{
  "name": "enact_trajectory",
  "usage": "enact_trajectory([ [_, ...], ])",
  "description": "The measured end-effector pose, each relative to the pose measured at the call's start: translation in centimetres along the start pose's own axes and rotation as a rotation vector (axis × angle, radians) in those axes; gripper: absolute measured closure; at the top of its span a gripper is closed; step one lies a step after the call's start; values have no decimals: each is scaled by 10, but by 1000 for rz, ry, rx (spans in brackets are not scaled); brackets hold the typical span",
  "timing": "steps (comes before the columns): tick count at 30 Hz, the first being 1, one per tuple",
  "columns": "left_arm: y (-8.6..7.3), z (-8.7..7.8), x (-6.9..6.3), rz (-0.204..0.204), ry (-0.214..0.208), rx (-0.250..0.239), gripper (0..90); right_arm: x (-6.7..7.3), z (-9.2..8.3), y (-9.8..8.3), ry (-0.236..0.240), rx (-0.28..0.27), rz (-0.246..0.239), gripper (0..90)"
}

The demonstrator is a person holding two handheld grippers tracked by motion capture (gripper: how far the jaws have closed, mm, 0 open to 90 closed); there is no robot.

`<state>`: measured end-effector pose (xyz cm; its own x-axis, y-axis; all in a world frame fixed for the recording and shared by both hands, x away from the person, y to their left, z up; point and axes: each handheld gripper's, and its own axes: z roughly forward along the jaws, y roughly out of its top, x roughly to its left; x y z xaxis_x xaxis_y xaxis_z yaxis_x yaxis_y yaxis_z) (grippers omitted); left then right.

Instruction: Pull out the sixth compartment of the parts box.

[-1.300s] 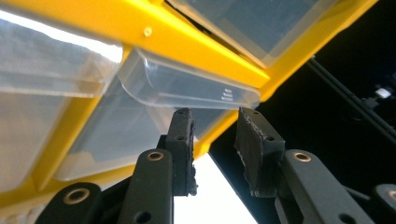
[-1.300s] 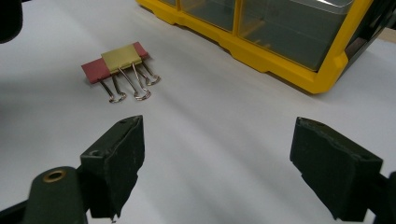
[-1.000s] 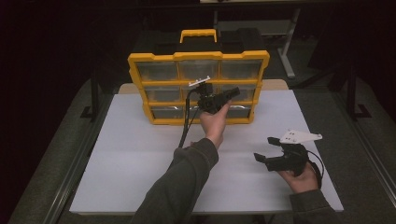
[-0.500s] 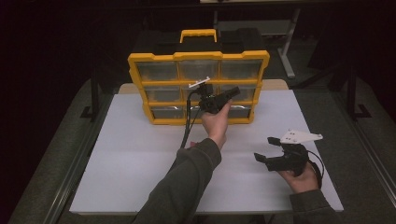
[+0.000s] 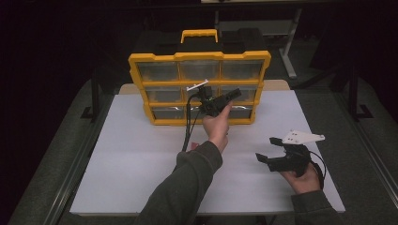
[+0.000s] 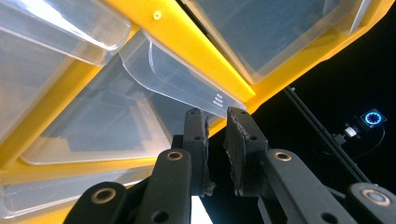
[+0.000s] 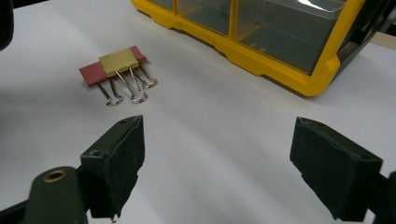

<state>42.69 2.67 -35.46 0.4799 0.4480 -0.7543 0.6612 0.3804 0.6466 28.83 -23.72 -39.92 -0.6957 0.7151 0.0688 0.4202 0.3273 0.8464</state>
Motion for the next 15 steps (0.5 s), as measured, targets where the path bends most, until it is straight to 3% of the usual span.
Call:
enact_trajectory([
  [2, -1, -1, 0, -17, -12, -2, 776, 0, 0, 0, -3, -1, 3, 159],
  [15, -10, -12, -7, -11, -42, 22, 778, -2, 0, 0, -11, -12, 14, 155],
])
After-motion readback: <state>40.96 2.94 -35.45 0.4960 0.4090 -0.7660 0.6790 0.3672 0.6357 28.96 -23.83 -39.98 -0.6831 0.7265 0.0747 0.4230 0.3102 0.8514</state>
